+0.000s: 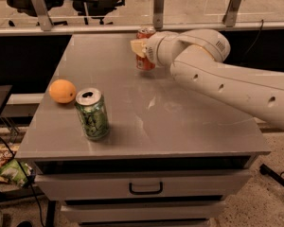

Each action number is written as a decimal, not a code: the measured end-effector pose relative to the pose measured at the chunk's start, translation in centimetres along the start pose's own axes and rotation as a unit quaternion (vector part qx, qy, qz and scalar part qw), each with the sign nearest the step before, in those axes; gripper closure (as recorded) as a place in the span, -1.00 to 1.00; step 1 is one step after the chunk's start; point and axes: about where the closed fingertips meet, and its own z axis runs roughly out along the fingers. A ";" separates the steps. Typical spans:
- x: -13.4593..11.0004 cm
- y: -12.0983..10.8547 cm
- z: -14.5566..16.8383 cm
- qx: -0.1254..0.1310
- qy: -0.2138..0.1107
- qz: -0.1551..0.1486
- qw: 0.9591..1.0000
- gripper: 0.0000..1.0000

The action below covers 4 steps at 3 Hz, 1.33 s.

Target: Place coke can upright

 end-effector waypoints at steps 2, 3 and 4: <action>-0.5 -0.1 -0.2 0.002 -0.002 -0.008 1.000 -1.00; 0.8 1.8 -0.3 -0.021 -0.005 0.008 1.000 -1.00; 0.9 1.9 -0.4 -0.023 -0.005 0.011 1.000 -1.00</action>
Offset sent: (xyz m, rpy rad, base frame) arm 0.0000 -0.0089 -0.0062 -0.0124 0.0038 -0.0468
